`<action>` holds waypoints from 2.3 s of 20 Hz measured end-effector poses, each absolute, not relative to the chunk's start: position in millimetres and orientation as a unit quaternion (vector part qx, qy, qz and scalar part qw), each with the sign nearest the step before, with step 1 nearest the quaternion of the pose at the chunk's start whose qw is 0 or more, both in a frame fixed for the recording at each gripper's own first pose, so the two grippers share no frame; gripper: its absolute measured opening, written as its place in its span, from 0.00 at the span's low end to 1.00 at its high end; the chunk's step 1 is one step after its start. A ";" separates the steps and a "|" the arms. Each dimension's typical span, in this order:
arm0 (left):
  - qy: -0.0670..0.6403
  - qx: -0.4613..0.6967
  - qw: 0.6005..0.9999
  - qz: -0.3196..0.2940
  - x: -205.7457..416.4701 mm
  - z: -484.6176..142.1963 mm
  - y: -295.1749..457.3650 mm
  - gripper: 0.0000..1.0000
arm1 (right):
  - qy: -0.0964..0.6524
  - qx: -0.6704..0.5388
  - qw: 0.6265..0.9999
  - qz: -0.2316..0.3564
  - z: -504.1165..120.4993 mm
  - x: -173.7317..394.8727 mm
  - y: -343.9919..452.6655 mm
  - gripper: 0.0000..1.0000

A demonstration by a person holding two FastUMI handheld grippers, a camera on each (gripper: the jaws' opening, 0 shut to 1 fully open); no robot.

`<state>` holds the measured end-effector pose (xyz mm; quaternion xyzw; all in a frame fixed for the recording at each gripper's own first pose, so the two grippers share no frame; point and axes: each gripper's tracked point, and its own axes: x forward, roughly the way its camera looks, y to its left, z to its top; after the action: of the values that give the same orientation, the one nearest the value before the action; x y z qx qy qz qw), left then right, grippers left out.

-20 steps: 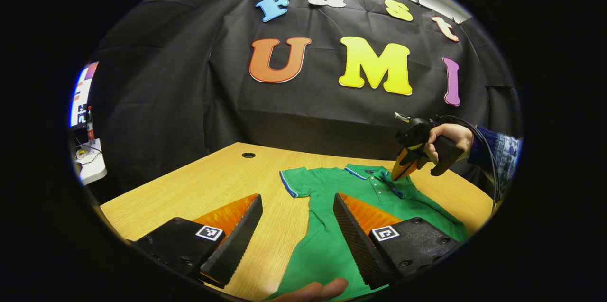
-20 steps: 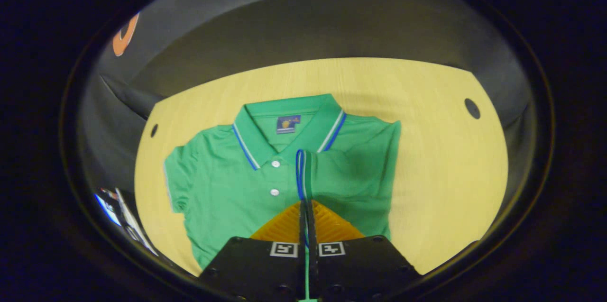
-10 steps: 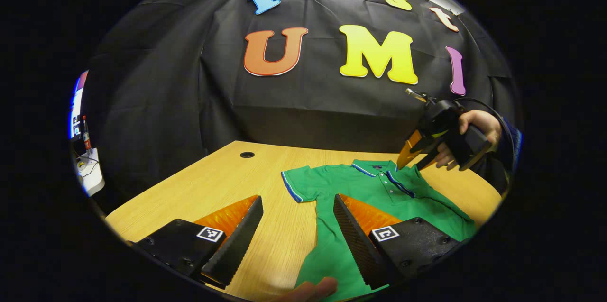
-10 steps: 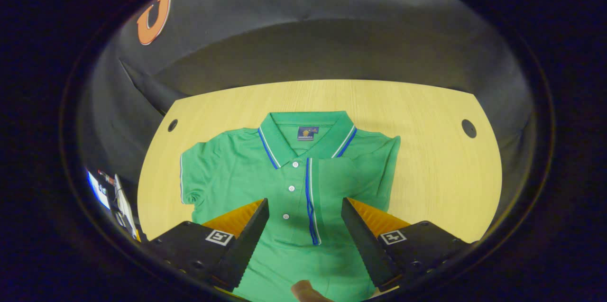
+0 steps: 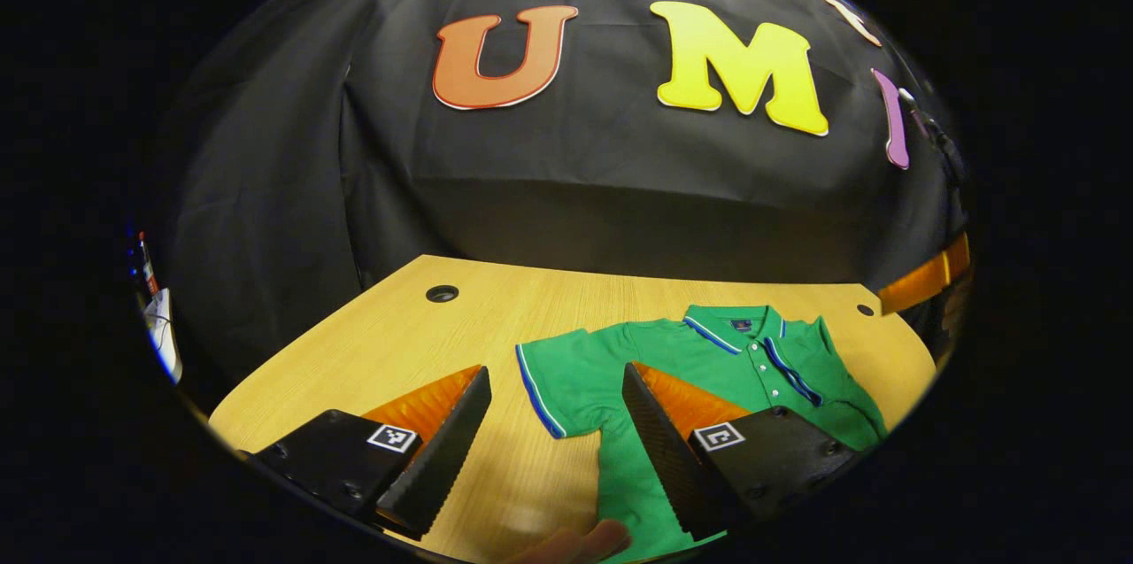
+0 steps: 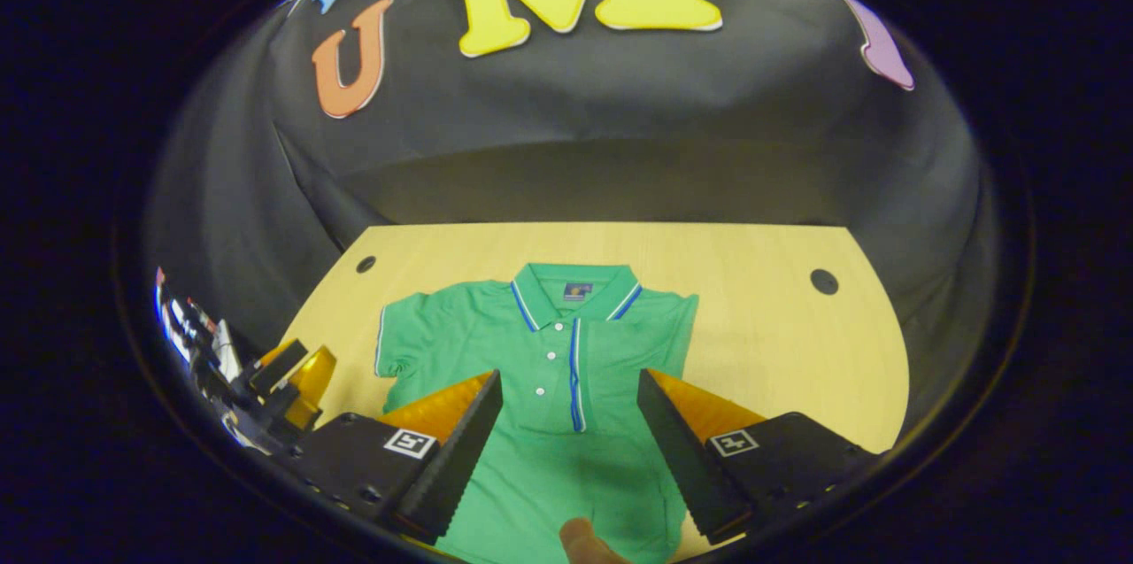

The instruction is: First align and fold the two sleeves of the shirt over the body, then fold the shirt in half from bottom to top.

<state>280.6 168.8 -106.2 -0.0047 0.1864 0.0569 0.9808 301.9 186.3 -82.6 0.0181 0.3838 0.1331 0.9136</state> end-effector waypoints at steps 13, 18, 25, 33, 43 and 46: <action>0.362 -0.033 0.929 0.072 341.7 -155.0 200.5 0.94 | 0.123 -0.005 0.987 0.098 29.3 186.1 101.0 0.99; 0.454 -0.040 0.887 0.078 337.6 -195.1 206.6 0.90 | 0.058 -0.038 0.995 0.075 26.5 146.3 77.4 0.96; 0.506 -0.135 0.846 0.105 356.3 -216.9 208.3 0.71 | 0.043 -0.033 0.995 0.087 17.2 129.7 60.5 0.95; 0.536 -0.102 0.831 0.106 359.7 -223.0 214.6 0.47 | 0.009 -0.026 0.997 0.074 20.2 126.7 34.3 0.97; 0.565 -0.108 0.811 0.106 361.4 -221.9 211.8 0.12 | -0.001 -0.012 0.997 0.076 19.5 123.6 19.9 0.95; 0.559 -0.107 0.816 0.100 366.4 -218.4 212.8 0.03 | 0.001 -0.012 0.997 0.072 18.9 123.9 17.4 0.96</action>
<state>366.4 212.8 -218.4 -0.1072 0.5592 0.0996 0.8160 123.9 17.4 18.9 -0.0122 0.0006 0.0715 0.9974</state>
